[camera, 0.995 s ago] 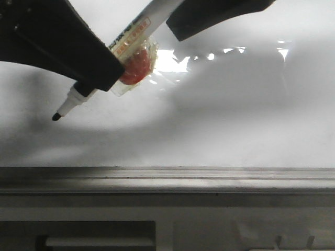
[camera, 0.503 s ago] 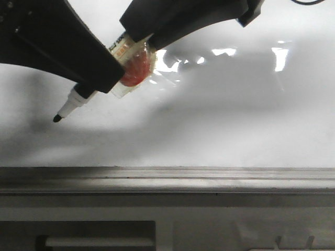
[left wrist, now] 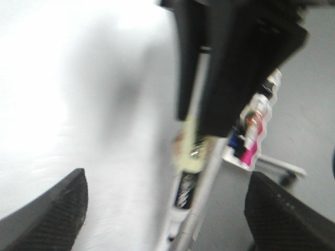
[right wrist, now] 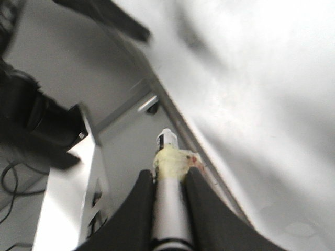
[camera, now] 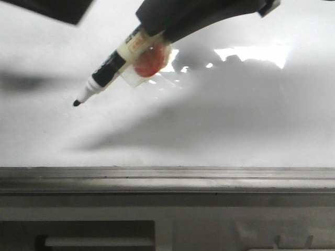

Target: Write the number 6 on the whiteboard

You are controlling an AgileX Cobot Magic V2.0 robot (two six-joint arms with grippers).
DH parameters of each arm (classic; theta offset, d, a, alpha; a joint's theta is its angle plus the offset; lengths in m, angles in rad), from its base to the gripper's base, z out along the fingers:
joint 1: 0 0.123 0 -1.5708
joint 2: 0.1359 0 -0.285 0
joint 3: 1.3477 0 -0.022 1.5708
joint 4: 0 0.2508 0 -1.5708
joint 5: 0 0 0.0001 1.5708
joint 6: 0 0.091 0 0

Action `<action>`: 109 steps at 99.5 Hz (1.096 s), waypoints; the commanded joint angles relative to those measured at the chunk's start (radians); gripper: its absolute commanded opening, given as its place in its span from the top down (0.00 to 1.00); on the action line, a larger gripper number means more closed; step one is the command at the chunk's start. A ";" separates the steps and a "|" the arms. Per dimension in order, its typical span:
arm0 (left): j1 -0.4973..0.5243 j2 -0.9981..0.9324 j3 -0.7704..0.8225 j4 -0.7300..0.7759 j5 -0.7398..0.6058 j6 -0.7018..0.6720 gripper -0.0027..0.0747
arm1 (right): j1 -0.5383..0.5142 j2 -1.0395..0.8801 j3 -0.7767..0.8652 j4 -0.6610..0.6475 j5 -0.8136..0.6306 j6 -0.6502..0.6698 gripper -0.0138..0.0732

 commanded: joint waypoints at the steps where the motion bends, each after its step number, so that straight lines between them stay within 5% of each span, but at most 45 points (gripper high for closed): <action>1: 0.066 -0.083 -0.028 -0.040 -0.056 -0.035 0.30 | 0.002 -0.109 0.027 0.049 -0.100 -0.023 0.90; 34: 0.318 -0.320 0.129 -0.107 -0.161 -0.054 0.33 | 0.002 -0.333 0.173 0.049 -0.436 -0.023 0.90; 70: 0.353 -0.351 0.149 -0.113 -0.155 -0.054 0.33 | 0.002 -0.287 0.185 0.049 -0.645 -0.023 0.90; 109: 0.353 -0.351 0.149 -0.113 -0.157 -0.054 0.33 | 0.002 -0.126 0.187 -0.005 -0.344 -0.014 0.90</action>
